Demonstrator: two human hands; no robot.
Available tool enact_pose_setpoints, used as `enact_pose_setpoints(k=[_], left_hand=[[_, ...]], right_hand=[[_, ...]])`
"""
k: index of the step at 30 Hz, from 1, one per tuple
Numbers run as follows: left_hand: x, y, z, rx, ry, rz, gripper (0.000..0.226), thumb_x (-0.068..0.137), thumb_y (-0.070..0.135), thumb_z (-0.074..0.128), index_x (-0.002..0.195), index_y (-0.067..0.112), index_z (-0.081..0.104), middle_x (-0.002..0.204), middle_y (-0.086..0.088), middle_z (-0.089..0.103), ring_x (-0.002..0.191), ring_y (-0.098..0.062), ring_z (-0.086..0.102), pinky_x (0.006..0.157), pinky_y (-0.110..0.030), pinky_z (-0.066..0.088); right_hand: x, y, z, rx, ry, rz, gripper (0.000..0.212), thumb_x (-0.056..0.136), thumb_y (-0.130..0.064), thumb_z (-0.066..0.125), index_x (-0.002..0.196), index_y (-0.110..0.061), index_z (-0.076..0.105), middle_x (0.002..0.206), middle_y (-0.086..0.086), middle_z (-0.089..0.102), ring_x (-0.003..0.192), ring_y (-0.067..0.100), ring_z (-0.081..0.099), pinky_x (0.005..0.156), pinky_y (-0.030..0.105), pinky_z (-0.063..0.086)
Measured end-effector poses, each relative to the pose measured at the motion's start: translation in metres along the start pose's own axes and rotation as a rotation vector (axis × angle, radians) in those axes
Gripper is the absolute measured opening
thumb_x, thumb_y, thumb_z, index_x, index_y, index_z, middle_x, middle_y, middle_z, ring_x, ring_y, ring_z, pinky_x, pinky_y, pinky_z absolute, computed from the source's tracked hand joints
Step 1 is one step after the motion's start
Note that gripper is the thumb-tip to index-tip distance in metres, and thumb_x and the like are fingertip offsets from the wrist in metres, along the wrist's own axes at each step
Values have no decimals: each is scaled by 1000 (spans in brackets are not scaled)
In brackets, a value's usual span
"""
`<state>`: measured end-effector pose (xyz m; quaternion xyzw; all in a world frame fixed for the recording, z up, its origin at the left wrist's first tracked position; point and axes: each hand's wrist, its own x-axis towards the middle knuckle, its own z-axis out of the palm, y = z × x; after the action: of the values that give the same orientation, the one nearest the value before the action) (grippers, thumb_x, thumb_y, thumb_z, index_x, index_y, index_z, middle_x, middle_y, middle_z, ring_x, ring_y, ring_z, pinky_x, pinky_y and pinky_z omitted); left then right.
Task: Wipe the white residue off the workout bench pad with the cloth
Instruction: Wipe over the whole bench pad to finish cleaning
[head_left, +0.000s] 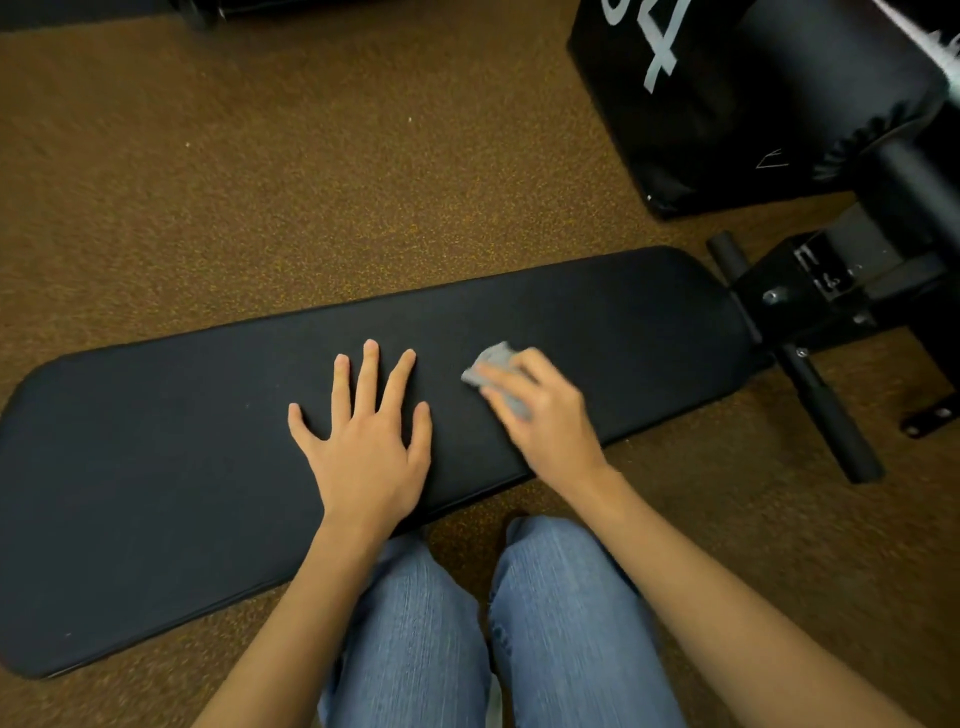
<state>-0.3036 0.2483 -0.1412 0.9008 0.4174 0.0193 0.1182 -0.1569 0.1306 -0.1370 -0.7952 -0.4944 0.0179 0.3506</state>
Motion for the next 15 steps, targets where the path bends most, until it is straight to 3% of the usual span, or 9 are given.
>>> enact_pose_setpoints(k=[3,6,9,15], left_hand=[[-1,-2,0,0,12,4,54,98,53,23,151,45,19,164,9,12,151,-16,6,110,-66,12],[-2,-2,-1,-9,10,11,54,98,52,23,151,45,19,163,9,12,151,-16,6,110,-66,12],[-2,2,-2,-13,-2,1,54,98,51,24,151,44,20,164,9,12,151,-16,6,110,-66,11],[-1,1,-5,-22,-24,-6,53,100,49,32,151,45,19,164,10,10,151,-15,3,111,-65,11]], right_hand=[[-11,16,-19,-36,-85,-60,26,94,-15,62,118,-11,69,98,8,56,88,21,59,82,34,53],[0,45,-35,-103,74,81,23,93,-12,63,115,-9,70,94,8,53,84,22,58,77,41,53],[3,38,-26,-75,158,168,20,93,-12,64,111,-8,71,91,6,52,81,19,57,74,39,52],[-21,31,-35,-29,-56,-31,23,94,-14,64,116,-10,70,96,5,55,89,18,59,83,33,52]])
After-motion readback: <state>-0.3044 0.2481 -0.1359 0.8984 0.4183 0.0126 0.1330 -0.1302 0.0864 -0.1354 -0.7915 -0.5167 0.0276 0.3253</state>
